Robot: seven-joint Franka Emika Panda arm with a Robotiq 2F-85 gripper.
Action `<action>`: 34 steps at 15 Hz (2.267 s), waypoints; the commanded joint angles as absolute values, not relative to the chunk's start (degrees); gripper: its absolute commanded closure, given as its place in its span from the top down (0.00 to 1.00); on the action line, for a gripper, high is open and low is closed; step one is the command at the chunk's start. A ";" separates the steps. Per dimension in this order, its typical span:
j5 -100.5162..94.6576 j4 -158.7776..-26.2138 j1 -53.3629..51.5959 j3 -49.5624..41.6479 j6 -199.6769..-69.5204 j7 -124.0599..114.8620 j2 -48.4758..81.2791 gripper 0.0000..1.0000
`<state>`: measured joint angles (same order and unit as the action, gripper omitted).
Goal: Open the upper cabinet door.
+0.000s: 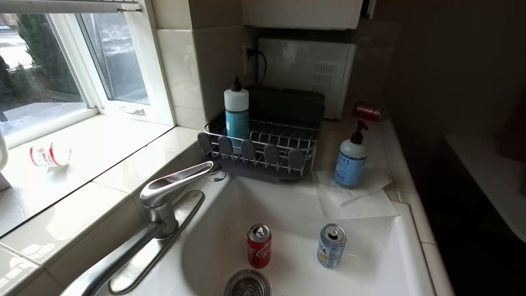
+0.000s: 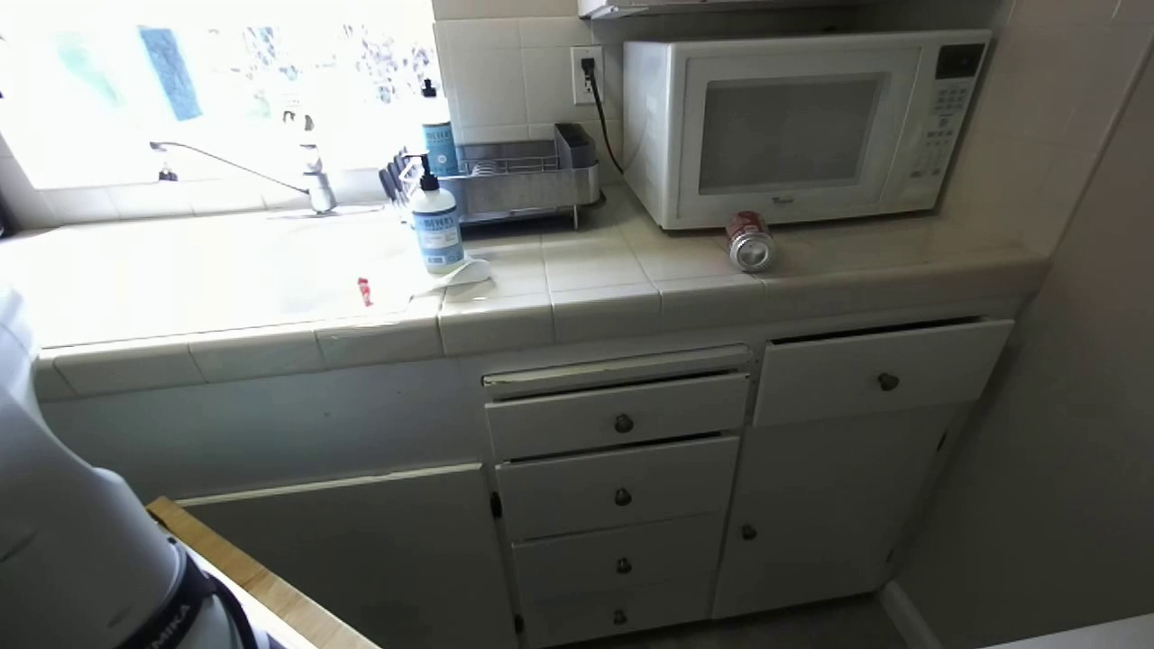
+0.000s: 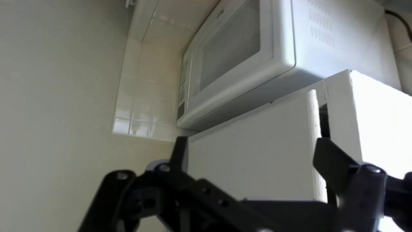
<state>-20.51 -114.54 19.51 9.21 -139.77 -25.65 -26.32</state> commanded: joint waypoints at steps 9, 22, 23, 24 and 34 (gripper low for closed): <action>-25.44 -112.21 19.54 9.13 -140.48 -26.48 -23.60 1.00; -34.02 -101.14 16.75 11.97 -133.73 -39.53 -11.92 1.00; -34.77 -100.78 16.27 11.72 -134.40 -40.14 -11.21 1.00; -35.35 -100.35 15.66 11.40 -134.89 -40.47 -10.44 1.00; -45.60 -95.78 9.46 7.00 -138.47 -55.54 -3.77 1.00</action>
<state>-40.52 -97.11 11.73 9.36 -136.23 -45.98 -5.89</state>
